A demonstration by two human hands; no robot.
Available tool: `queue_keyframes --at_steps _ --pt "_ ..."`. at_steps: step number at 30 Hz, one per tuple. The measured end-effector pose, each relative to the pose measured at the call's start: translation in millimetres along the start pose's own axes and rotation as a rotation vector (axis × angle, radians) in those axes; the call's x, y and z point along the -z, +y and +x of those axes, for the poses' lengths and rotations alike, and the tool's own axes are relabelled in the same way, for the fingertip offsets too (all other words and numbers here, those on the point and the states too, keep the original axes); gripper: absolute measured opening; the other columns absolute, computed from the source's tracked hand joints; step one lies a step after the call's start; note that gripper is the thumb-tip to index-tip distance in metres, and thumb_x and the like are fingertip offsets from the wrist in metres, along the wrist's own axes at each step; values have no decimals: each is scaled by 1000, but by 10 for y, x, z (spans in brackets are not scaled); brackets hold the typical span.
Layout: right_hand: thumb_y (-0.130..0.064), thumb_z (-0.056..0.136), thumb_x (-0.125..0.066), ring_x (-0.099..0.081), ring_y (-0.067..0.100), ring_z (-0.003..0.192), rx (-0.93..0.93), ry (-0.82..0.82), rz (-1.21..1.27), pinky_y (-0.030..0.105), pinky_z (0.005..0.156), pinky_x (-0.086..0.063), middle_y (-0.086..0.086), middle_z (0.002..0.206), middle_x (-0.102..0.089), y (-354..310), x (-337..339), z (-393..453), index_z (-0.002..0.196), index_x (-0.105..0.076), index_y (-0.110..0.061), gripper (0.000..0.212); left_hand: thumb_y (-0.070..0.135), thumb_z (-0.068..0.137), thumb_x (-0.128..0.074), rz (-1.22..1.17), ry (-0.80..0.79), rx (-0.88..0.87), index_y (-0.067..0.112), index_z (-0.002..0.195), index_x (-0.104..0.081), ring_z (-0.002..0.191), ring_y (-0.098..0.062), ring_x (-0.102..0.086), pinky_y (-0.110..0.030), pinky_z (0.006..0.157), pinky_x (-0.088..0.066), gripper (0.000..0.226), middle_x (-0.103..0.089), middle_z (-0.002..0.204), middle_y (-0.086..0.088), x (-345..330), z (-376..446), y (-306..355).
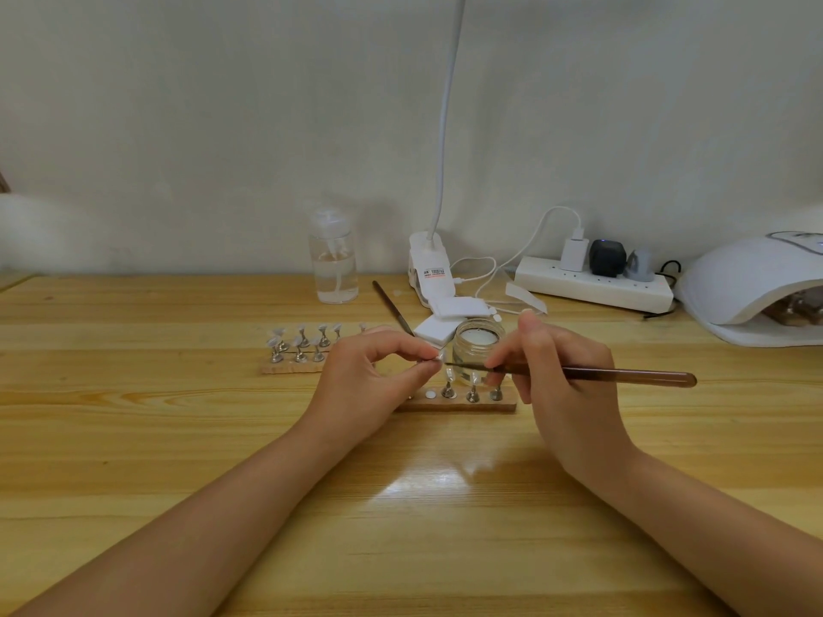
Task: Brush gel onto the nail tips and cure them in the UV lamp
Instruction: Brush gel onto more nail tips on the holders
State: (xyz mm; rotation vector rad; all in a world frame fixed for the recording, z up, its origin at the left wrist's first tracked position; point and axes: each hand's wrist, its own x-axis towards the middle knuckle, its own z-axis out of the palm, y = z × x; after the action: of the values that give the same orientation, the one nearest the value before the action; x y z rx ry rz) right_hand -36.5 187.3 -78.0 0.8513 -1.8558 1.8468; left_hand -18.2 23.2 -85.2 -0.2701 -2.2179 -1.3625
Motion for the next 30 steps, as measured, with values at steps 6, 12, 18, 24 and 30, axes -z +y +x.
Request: queue_keyframes --at_steps 6,12,18,24,30 --pt "-31 93 -47 -54 -3 50 -49 -7 -42 7 51 -38 -6 55 -62 3 -22 9 64 -64 -16 37 6 71 -75 11 11 7 30 70 -67 75 6 -58 -4 71 -39 25 -65 72 13 -2 0 -6" --pt "-29 87 -42 -52 3 43 -77 -11 9 9 47 -35 1 48 -59 6 -21 -12 57 -64 -14 40 11 71 -75 18 7 45 34 69 -67 78 4 -59 -13 73 -42 25 -65 70 22 1 -3 -15" --pt "-30 92 -46 -55 -3 51 -49 8 -57 7 54 -39 -10 58 -63 16 -18 11 64 -64 -19 35 11 72 -75 20 4 41 33 70 -68 79 3 -59 -15 73 -43 24 -66 73 17 4 0 -18" --pt "-26 88 -43 -52 1 44 -44 -22 3 7 49 -36 -1 49 -59 22 -9 -18 59 -64 -12 39 11 72 -75 28 8 32 36 68 -66 78 4 -58 -14 71 -43 26 -65 71 26 2 5 -37" --pt "-24 90 -42 -56 -3 53 -13 0 -85 5 53 -38 -13 55 -61 38 -17 2 65 -63 -18 34 12 71 -75 27 15 25 36 68 -67 78 3 -59 -18 72 -44 26 -65 70 23 4 5 -41"
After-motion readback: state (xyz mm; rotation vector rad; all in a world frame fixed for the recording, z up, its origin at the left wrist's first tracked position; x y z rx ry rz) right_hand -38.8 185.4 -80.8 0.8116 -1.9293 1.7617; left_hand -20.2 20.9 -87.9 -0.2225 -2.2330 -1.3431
